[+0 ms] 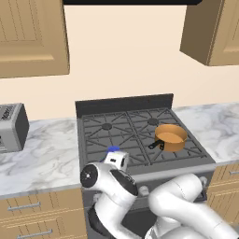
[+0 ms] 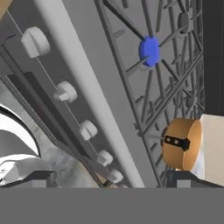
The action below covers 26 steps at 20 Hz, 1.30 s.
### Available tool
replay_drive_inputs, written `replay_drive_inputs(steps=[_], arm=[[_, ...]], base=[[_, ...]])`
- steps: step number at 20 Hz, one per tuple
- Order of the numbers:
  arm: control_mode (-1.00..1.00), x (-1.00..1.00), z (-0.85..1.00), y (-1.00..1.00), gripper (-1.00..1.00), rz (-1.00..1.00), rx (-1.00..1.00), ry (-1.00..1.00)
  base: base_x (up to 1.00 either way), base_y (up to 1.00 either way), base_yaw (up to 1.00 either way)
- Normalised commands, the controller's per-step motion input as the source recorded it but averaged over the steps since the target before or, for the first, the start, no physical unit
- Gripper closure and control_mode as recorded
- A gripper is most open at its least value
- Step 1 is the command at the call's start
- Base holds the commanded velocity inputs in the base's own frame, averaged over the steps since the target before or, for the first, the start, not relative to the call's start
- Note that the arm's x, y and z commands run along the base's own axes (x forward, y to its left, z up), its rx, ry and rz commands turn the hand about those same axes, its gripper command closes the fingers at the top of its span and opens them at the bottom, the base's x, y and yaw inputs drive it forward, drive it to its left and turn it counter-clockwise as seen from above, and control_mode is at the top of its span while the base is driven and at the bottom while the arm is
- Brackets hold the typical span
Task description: Turn off the front left burner of the stove.
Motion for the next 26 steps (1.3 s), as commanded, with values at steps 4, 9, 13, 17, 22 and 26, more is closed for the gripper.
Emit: replay_drive_inputs(steps=[4,9,13,17,22,26], arm=[[-1.00,0.01,-0.58,0.56,-1.00,0.05,-0.16,-0.18],[-1.00,-0.01,-0.50,0.00,-1.00,0.04,0.00,-0.23],[-1.00,0.00,-0.51,0.04,-1.00,0.00,0.00,-0.19],[-1.00,0.04,-0.64,0.27,-1.00,0.00,0.00,-0.17],[-1.00,0.01,-0.57,0.39,-1.00,0.00,0.00,-0.19],[-1.00,0.05,-0.38,0.53,-1.00,-0.02,0.00,-0.09]], base=[[0.00,0.00,0.00],[0.00,0.00,0.00],[0.00,0.00,0.00],[0.00,0.00,0.00],[0.00,0.00,0.00],[0.00,0.00,0.00]])
